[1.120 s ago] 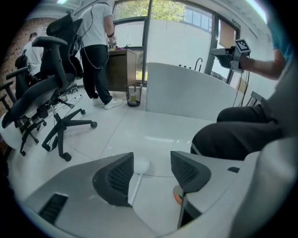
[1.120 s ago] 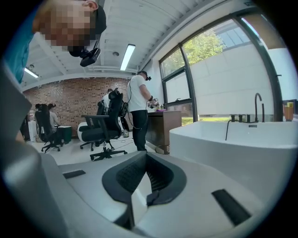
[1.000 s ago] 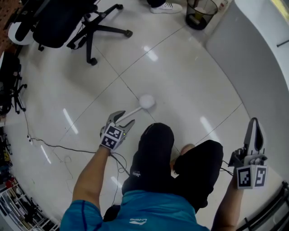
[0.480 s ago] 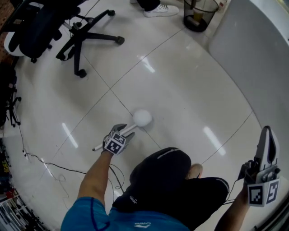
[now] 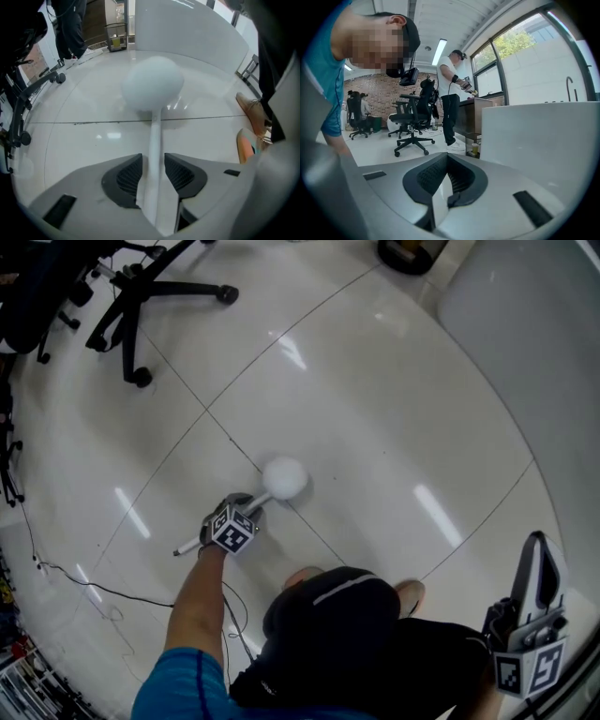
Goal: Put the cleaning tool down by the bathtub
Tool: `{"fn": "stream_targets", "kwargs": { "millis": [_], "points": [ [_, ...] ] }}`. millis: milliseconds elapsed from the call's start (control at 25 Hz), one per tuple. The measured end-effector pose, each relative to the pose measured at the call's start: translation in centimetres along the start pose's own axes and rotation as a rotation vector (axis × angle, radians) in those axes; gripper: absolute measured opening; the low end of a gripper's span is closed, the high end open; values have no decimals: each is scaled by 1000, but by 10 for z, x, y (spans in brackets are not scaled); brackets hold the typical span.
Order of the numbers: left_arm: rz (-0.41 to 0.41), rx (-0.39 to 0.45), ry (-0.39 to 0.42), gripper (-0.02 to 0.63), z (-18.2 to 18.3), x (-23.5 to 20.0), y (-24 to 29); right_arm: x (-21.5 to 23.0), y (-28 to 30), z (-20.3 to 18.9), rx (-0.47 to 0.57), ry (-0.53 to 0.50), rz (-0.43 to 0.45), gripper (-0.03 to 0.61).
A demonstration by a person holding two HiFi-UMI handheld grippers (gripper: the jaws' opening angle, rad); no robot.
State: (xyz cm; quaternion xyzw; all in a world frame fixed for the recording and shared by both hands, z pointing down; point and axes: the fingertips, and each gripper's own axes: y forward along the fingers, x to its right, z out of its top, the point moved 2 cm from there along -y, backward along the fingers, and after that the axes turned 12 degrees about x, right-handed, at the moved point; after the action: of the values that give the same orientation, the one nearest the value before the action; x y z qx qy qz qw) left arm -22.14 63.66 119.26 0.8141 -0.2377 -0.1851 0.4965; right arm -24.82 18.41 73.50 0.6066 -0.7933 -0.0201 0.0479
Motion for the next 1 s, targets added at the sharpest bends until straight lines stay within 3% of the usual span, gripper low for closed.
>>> {"fn": "stream_targets", "kwargs": {
  "millis": [200,280,480,760,1000],
  "points": [
    [-15,16,-1,150,2,1,1,2,-2,-5,-17,21,-8,14],
    [-32,-8,3,76,0,8,0,5,-5,-2,7,47,-31,14],
    [-41,8,-54,66,18,15,-3,14,-11,6,55,79,-54,14],
    [-82,213,68,66,138,26,-21,40,-36,6,90,104,-138,14],
    [-135,363,186,66,275,57,-51,67,-64,20,87,90,-217,14]
  ]
}}
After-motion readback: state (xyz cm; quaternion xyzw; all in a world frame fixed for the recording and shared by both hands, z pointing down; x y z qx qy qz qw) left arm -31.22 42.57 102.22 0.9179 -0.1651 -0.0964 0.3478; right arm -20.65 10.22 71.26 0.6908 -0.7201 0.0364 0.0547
